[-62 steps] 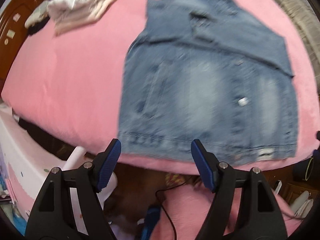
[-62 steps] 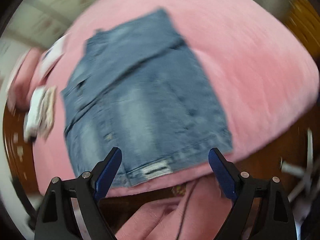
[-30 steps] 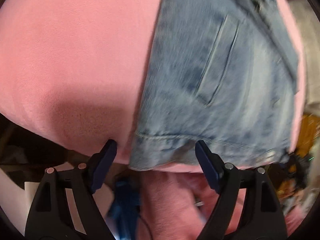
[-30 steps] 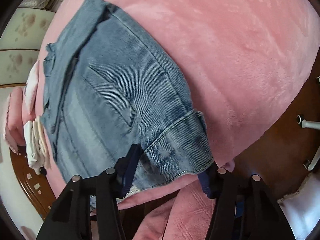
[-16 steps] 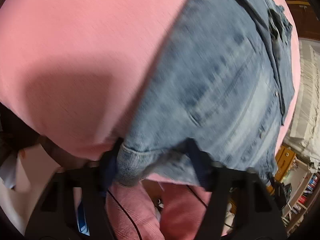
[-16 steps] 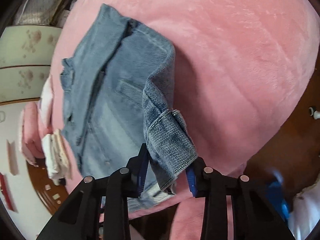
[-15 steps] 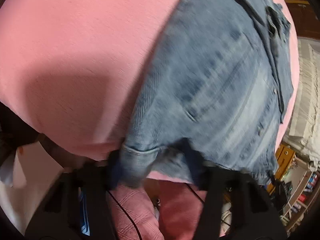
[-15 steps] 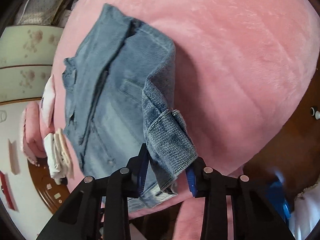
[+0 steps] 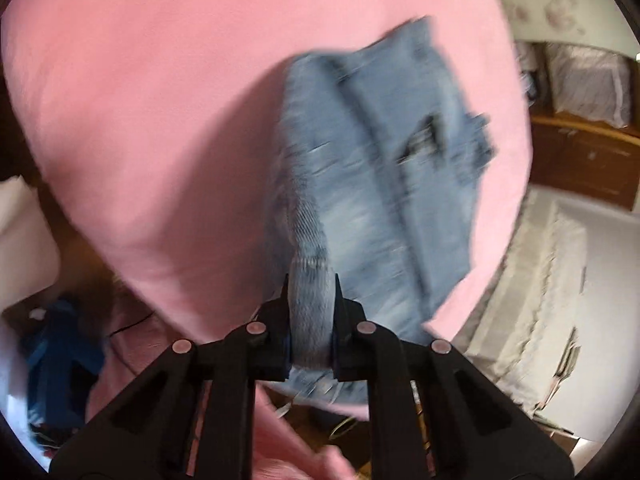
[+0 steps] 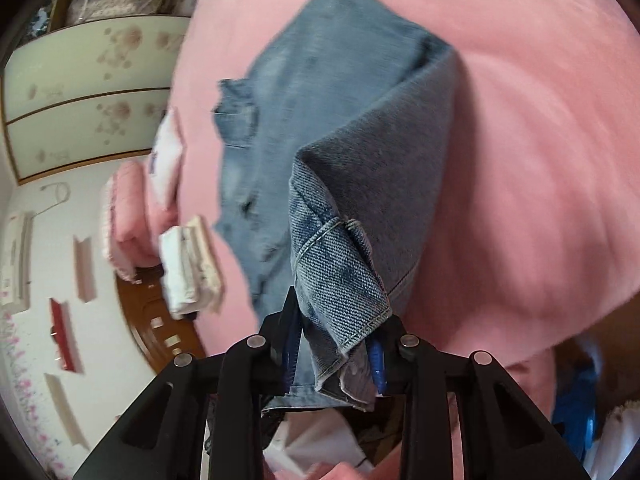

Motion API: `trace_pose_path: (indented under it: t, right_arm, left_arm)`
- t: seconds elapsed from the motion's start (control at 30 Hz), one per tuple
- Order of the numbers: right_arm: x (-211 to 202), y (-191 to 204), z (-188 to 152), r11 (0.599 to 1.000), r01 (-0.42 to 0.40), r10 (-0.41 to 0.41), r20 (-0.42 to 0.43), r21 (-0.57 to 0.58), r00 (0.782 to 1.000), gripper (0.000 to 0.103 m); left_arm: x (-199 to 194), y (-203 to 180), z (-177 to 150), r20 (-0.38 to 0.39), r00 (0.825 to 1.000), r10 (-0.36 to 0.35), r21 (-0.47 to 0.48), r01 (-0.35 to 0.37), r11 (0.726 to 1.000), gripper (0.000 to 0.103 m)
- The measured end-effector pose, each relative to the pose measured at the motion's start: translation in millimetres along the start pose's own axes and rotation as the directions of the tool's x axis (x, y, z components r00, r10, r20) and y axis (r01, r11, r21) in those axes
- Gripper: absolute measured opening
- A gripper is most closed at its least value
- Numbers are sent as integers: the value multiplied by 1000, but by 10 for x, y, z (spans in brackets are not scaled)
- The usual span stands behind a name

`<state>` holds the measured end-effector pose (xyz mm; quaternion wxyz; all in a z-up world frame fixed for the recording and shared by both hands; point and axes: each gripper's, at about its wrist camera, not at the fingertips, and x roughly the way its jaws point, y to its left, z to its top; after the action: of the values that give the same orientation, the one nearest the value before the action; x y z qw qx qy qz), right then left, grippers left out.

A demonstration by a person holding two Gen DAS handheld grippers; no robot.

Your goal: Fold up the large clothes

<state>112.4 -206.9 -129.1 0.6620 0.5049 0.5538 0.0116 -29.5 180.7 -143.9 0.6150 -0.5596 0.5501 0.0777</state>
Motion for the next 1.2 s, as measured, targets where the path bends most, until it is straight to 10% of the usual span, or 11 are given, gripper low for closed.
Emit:
trace_pose_path:
  t: [0.27,0.43,0.47,0.67,0.8,0.93,1.0,1.1,1.2]
  right_arm:
    - [-486,747,835,985,-172,172,97,-5,980,22]
    - [-956,1140,1451,978,-199,206,226,-56,952,16]
    - [-1025,1258,1620,975,-199,218,262,-97,940,1]
    - [-878,1683,2328,968,-24,108,328,-251,938,0]
    - [-500,1689,2509,979,-23,85,301,-203,950,0]
    - [-173,1555,2474,971,146,-91,271,-189,958,1]
    - [-35,1545,2509,941,257,-196,263,-221,945,8]
    - [100,1578,2574,883,352,-270,278,-310,922,36]
    - [164,1653,2667,834,417,-299,340,-362,892,40]
  left_arm:
    - [-569,-1259,410,193,952,-239,0,244,970,9]
    - [-536,-1807,869,188,933,-308,10,312,950,9]
    - [-422,-1957,1007,179,939,-292,34,291,956,9]
    - [566,-2376,1689,164,968,-188,78,177,981,12]
    - [1203,-2505,2054,154,988,-21,130,1,992,32]
    - [1308,-2641,2029,191,981,18,266,-70,961,55]
    - [1266,-2674,1979,257,963,85,335,-171,926,77]
    - [1327,-2656,1911,347,901,261,426,-399,812,77]
    - [1367,-2647,1727,337,902,270,512,-416,751,77]
